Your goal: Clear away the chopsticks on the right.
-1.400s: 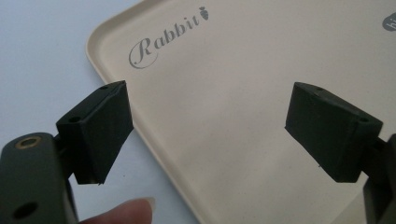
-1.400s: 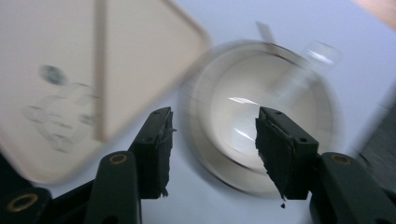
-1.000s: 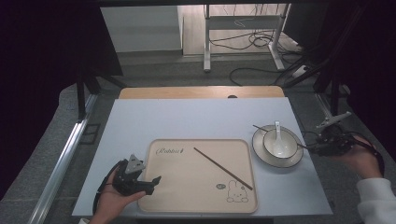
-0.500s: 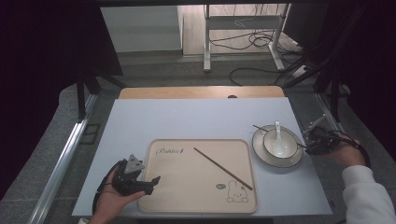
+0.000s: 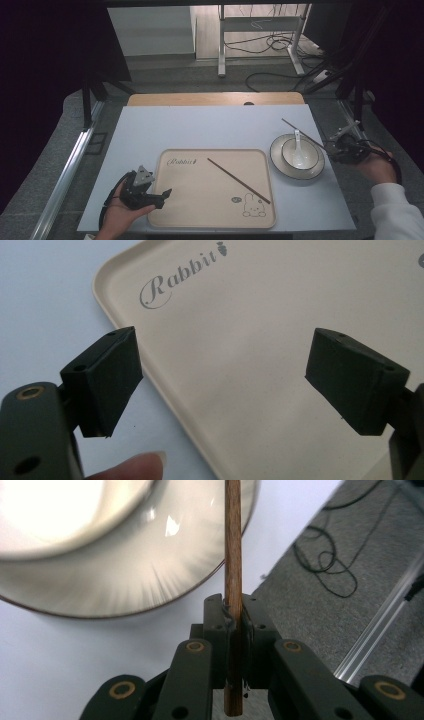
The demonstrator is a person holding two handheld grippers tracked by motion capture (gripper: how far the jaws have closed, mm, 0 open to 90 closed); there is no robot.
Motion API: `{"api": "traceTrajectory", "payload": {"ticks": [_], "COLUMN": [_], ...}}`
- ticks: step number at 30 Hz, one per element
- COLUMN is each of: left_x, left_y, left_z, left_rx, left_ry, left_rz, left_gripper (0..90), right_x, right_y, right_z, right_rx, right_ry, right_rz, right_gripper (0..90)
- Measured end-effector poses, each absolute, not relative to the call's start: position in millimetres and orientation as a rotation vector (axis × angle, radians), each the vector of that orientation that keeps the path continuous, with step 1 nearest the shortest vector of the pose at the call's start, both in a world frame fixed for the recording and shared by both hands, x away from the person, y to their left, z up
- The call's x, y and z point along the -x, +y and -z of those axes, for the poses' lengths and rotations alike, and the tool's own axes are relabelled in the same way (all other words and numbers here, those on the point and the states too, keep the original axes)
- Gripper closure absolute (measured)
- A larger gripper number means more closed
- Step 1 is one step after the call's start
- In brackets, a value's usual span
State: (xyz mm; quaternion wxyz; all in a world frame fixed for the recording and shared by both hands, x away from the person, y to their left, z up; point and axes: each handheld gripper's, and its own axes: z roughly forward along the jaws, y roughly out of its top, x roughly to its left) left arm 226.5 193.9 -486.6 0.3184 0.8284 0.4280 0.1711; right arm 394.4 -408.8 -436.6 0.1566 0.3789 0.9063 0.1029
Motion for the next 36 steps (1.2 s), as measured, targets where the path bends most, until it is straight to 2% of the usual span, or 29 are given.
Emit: {"api": "traceTrajectory", "payload": {"ticks": [6,13,22,36], "left_x": [-226,-226,-226,-224], "left_y": [194,193,194,195], "left_z": [486,486,486,484], "left_rx": [-2.178,-2.180,-2.177,-2.171], "left_ry": [1.122,1.122,1.121,1.116], "left_rz": [-0.451,-0.449,-0.449,-0.455], "left_gripper": [14.9,14.9,14.9,14.9], "right_x": [-375,-348,-324,-302], "right_y": [-396,-338,-259,-185], "right_z": [393,372,389,449], "right_rx": [-1.150,-1.063,-0.914,-0.828], "right_ry": [2.497,2.574,2.751,2.960], "right_rz": [-0.503,-0.630,-0.645,-0.519], "right_gripper": [83.0,82.9,82.8,82.8]}}
